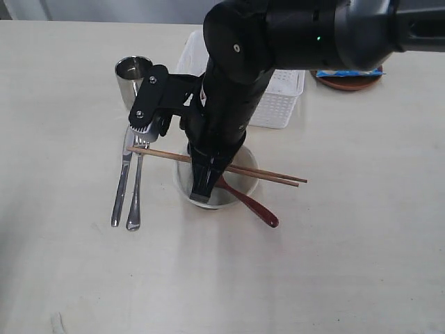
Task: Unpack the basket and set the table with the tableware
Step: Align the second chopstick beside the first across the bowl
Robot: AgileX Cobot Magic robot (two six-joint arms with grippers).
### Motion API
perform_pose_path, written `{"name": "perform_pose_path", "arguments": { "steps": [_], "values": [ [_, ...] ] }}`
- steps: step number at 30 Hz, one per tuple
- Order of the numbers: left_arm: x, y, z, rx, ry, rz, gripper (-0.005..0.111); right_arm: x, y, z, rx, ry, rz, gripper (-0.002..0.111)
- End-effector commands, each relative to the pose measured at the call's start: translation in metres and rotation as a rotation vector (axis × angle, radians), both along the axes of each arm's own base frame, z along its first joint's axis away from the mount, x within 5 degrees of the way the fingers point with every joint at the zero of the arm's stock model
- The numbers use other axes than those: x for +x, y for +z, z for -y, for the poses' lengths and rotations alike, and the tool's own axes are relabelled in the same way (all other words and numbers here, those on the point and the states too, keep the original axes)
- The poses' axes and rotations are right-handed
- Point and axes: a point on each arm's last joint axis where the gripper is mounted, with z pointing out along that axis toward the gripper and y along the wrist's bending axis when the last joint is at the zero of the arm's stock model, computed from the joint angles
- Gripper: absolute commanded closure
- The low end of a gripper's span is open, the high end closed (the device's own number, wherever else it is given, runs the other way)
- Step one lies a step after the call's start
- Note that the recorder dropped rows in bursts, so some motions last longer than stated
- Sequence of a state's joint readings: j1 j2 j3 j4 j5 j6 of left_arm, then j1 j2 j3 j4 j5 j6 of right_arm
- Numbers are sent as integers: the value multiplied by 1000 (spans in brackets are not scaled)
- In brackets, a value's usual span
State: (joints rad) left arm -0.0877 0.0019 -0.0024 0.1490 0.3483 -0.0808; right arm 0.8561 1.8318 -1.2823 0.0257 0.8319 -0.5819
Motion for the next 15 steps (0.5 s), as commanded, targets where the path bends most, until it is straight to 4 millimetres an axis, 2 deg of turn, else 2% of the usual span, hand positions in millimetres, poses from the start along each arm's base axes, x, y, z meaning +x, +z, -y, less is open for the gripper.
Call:
{"name": "perform_pose_path", "arguments": {
  "steps": [1, 5, 8, 15],
  "values": [
    [0, -1, 0, 2, -5, 0, 107, 2, -2, 1, -3, 9, 11, 109],
    [0, -1, 0, 2, -5, 0, 107, 3, -3, 1, -3, 9, 11, 109],
    [0, -1, 0, 2, -5, 0, 107, 4, -14, -1, -24, -1, -15, 109],
    [0, -1, 0, 2, -5, 0, 107, 6, -13, 0, -33, -27, 7, 109]
  ]
}}
